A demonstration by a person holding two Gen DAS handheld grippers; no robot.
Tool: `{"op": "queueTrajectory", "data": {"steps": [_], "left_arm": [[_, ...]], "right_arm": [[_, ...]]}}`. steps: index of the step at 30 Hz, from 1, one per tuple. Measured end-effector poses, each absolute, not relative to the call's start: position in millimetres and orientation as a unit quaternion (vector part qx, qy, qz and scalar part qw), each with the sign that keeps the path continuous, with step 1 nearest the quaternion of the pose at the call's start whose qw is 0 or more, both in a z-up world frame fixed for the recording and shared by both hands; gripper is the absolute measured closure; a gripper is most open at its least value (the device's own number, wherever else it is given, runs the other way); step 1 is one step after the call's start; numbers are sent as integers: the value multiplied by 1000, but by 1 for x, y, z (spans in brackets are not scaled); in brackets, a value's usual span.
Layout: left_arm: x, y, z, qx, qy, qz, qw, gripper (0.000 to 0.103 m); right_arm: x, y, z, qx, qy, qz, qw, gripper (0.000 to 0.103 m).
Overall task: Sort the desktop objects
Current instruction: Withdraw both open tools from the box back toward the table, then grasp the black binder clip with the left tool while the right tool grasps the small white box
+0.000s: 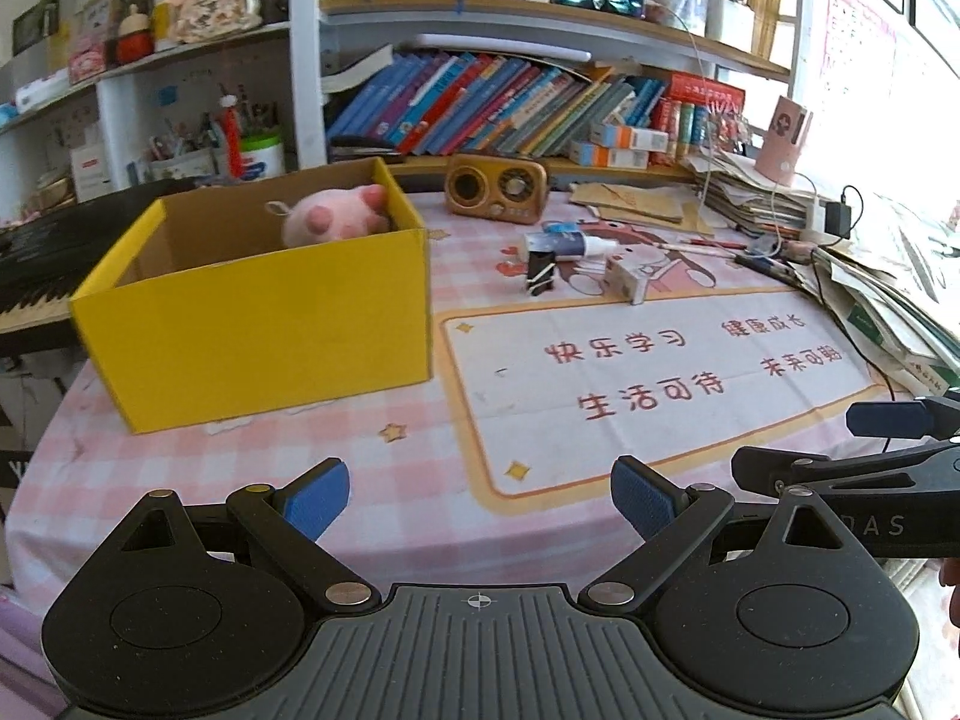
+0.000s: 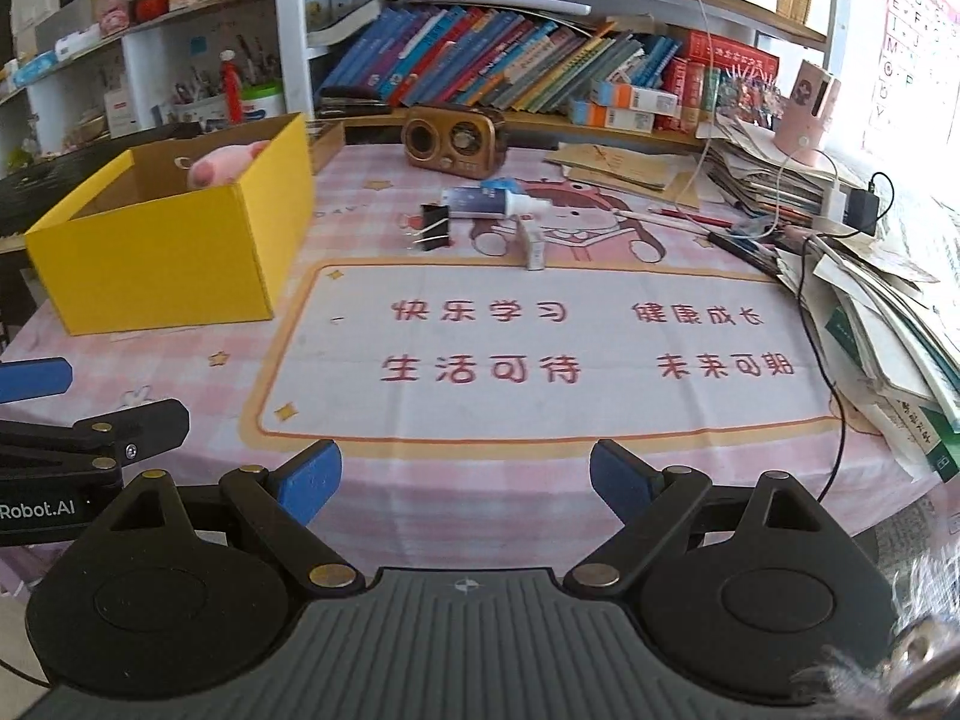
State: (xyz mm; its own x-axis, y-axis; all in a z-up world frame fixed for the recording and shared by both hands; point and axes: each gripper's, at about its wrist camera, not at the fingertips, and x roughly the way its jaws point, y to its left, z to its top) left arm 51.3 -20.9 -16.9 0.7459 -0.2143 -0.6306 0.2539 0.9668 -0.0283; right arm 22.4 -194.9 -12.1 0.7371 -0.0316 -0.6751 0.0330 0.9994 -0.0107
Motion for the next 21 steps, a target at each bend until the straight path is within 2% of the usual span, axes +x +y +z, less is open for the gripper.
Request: {"op": "queueTrajectory", "data": {"steps": [21], "left_arm": [[119,-94,-31,29,359,-135,923,7]], "right_arm": [[92,-269,-25,2,391,-20,920,13]]}}
